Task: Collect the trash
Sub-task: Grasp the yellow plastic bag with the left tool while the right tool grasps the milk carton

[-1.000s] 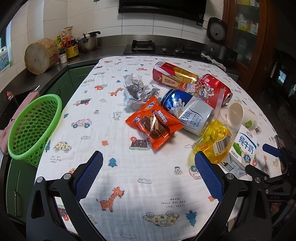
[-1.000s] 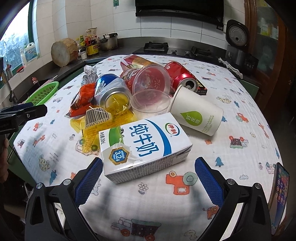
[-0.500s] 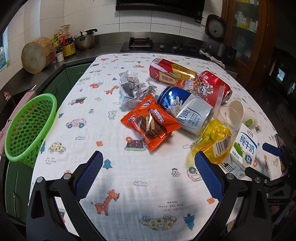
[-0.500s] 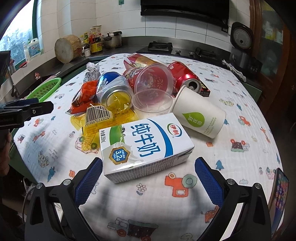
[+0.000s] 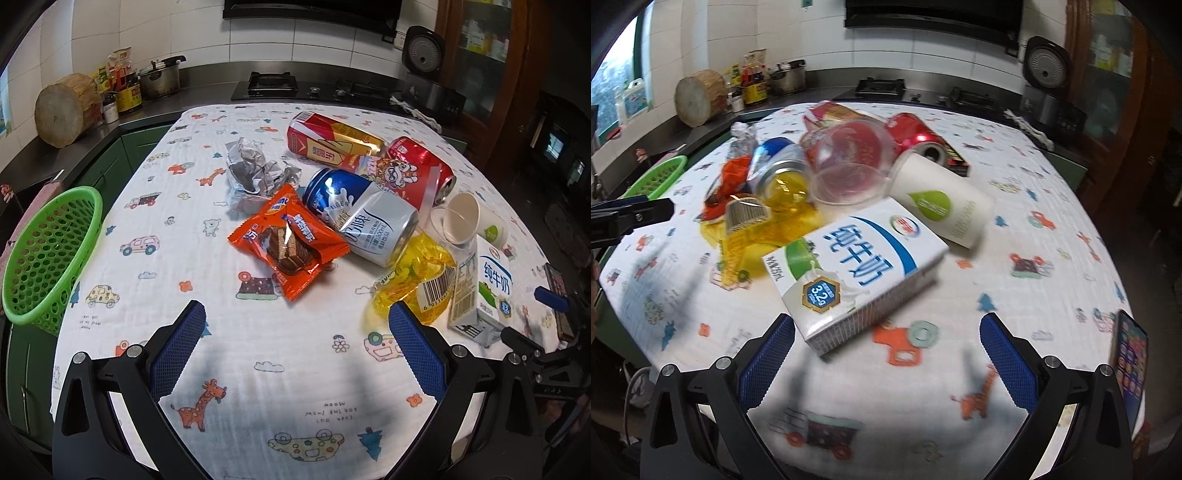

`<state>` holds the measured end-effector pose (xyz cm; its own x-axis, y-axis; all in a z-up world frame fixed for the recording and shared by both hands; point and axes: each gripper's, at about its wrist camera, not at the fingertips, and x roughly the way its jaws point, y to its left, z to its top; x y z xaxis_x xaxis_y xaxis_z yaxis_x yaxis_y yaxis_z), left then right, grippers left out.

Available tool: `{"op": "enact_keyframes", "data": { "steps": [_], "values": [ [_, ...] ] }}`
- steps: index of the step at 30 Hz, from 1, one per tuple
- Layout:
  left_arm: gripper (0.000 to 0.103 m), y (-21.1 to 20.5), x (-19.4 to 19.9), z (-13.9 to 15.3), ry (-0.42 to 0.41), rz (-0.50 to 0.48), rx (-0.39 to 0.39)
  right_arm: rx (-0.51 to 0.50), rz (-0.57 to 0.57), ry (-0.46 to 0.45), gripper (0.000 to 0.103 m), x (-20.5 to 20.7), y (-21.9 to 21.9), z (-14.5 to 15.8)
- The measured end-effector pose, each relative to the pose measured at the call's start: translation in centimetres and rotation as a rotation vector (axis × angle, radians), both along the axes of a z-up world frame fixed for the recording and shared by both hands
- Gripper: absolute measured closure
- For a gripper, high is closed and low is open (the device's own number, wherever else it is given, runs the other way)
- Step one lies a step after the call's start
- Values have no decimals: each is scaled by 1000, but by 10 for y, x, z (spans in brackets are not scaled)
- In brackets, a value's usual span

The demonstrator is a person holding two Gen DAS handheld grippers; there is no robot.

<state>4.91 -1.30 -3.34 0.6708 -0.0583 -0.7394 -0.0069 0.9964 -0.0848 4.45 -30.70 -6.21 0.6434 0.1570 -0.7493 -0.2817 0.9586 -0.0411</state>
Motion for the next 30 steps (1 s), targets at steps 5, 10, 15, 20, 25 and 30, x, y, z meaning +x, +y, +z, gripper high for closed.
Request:
{"op": "enact_keyframes", "data": {
  "steps": [5, 10, 15, 20, 25, 30],
  "values": [
    [5, -2, 0, 0, -3, -15, -10, -37, -100, 12, 6, -3, -20, -3],
    [5, -3, -1, -1, -4, -33, -20, -65, -200, 16, 6, -3, -34, -1],
    [5, 0, 0, -2, -7, -42, -36, -15, -188, 3, 6, -6, -26, 11],
    [5, 8, 0, -3, -13, -43, -53, 42, -158, 15, 6, 4, -4, 20],
    [5, 15, 3, -7, -11, -46, -69, 68, -154, 60, 7, 28, 14, 16],
    [6, 18, 3, -7, -17, -60, -85, 39, -181, 84, 9, 49, 19, 8]
  ]
}}
